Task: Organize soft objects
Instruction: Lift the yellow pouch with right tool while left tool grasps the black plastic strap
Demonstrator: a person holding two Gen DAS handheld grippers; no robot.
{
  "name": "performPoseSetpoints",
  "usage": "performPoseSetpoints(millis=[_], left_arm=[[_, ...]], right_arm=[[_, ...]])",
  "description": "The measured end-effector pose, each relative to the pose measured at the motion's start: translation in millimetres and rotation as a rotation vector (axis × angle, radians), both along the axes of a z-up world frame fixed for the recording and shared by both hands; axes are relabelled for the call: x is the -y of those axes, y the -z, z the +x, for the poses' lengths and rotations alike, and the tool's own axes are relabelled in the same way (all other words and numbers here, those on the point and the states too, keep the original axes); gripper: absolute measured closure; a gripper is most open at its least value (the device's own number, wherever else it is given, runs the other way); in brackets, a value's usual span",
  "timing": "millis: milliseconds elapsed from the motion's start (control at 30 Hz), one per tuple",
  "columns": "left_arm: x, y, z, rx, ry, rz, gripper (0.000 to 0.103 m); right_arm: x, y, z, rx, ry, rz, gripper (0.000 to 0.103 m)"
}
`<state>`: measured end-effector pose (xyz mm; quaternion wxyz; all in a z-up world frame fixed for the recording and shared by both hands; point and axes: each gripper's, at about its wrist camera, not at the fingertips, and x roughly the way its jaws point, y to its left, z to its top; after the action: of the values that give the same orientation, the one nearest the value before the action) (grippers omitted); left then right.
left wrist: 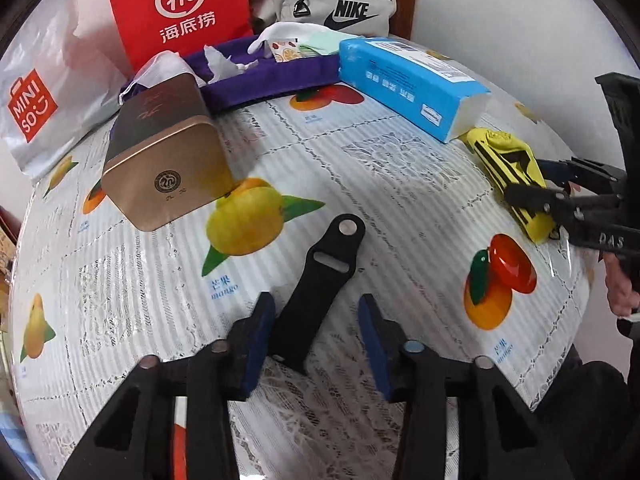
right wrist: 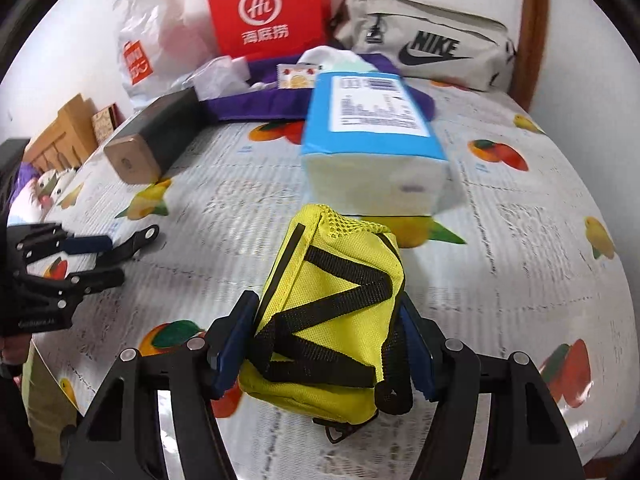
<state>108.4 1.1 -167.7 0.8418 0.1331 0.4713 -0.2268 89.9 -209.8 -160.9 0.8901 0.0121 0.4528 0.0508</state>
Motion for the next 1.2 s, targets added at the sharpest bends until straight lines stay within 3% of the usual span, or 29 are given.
performPoseSetpoints(millis=[100,233,533,600,767,1200], left_arm=[[-2,-1,4,-0.001,-0.006,-0.007,0.077],[2,0,5,0.001,-0.016,0.01,0.082],[5,2,5,-0.006,-0.055,-0.007,0.077],[5,2,6,0.003,-0.067,-0.009,0.082],[1,0,5,0.0,-0.11,-0.046,0.083],[2,-12,-5,0.016,-0.148,-0.085,0.083]], right_arm=[[6,1,1,0.009,0.009,0.015,0.036],[8,4,4,0.018,0.0,0.013,0.036],[12,13,7,0.031,-0.022,0.041,0.029],[12,14,8,0.043,-0.027,0.038,0.03],[6,9,3,0.076,-0.063,0.023,0.049],[8,-6,-7,0.08,-0.092,0.013,0.055]])
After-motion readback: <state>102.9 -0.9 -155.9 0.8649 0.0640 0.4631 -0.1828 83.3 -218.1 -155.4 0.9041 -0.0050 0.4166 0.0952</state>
